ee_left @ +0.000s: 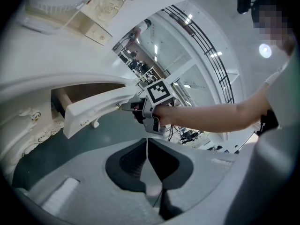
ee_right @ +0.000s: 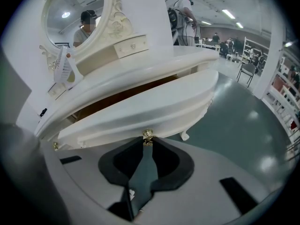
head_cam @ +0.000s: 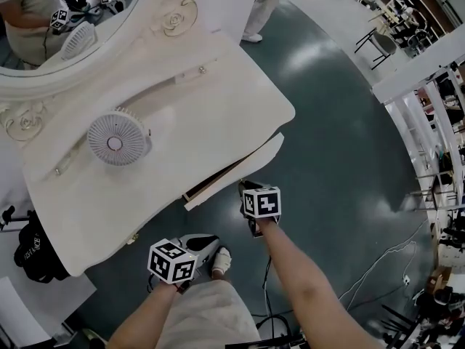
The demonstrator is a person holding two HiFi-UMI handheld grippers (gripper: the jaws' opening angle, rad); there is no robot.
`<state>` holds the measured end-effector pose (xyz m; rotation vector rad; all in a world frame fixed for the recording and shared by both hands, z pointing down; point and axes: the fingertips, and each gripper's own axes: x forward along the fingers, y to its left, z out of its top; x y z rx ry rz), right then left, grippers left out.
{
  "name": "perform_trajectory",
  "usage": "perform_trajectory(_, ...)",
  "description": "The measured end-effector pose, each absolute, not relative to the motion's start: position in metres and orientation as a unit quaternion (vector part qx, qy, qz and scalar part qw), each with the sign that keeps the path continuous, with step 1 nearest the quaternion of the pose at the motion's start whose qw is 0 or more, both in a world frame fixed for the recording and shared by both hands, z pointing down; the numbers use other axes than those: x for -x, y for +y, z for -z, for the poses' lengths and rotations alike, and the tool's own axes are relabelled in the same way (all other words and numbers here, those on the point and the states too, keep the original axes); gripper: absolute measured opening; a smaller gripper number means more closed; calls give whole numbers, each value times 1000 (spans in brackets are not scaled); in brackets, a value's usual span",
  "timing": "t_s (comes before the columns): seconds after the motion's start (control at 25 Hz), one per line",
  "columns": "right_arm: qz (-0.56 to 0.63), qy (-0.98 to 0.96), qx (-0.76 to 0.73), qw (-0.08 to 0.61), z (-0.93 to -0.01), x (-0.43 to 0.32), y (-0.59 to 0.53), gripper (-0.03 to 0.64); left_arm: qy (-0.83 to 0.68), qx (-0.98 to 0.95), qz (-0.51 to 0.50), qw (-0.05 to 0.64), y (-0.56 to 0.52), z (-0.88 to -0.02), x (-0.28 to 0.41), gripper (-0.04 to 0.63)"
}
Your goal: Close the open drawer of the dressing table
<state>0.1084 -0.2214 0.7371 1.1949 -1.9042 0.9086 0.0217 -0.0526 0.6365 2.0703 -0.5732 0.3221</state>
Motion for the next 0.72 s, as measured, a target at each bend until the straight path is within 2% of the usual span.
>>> perform_trajectory(0.72,-346,-740,-459,349,-736,-92,-241,71,-253,-838,-123,468,-60,-639,-7,11)
